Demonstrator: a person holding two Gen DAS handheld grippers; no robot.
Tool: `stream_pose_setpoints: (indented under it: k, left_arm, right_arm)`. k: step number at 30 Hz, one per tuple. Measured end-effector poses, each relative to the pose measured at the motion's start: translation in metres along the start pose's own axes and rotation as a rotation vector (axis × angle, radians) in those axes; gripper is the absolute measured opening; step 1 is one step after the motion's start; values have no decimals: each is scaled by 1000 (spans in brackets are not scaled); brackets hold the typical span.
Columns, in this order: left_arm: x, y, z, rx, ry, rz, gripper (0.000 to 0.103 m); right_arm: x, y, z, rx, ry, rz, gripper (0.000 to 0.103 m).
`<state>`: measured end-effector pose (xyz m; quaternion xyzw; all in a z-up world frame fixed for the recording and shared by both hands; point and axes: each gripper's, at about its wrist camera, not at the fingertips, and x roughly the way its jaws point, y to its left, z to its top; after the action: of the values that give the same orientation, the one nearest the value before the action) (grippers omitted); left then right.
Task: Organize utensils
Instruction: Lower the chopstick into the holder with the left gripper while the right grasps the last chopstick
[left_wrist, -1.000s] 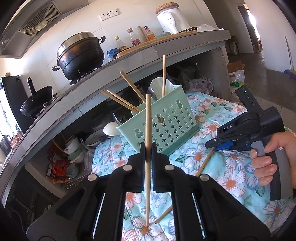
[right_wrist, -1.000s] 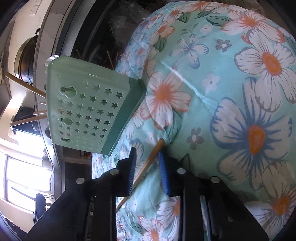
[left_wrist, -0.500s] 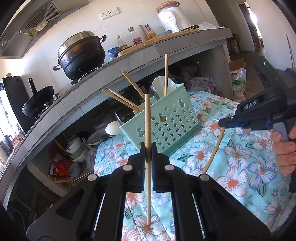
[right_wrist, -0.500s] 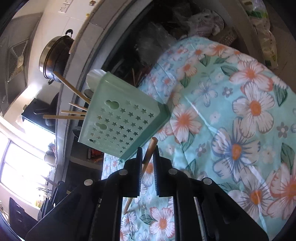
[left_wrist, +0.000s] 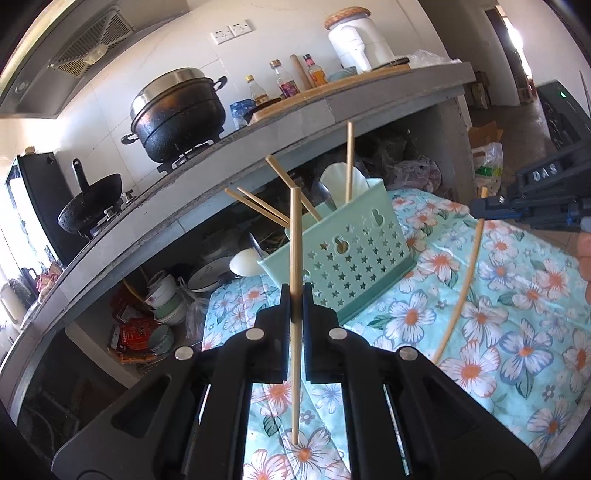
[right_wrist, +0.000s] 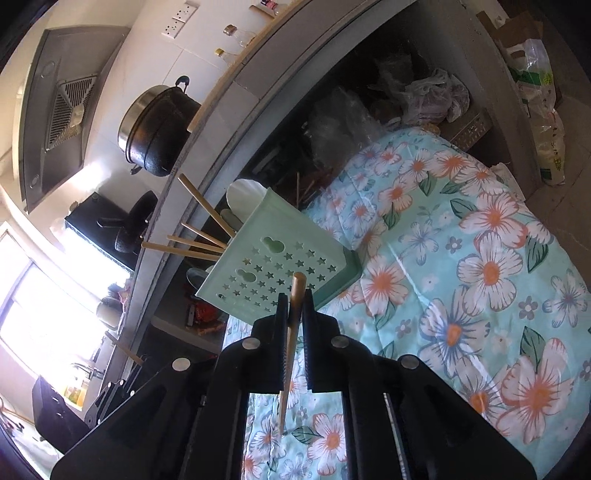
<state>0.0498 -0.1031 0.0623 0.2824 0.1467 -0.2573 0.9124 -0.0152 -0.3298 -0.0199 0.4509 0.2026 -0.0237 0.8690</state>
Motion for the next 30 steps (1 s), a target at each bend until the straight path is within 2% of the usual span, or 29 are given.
stream_pose_setpoints:
  k: [5,11,16,19,23,30]
  left_arm:
    - [-6,28,24,-85,-50,8,5]
    - [-17,79,72,-249,-203,12,4]
    - [3,120,109,-510,-293,-98,4]
    - [27,129,126,-640,-325,-172,4]
    - [51,119,144,-668,-351,-177,4]
    - [91,95,150,-616,-319,-130,4]
  right_arm:
    - [-18,1,9,-13,-34,23,6]
    - [-32,3,17,-31,-69,33,6]
    - [-33,8,19,-45,-78,32,6]
    - [-30,11,19,-52,-71,31,6]
    - [-27,12,20,-60,-62,20,6]
    - [-25,6,22,-51,-58,6,6]
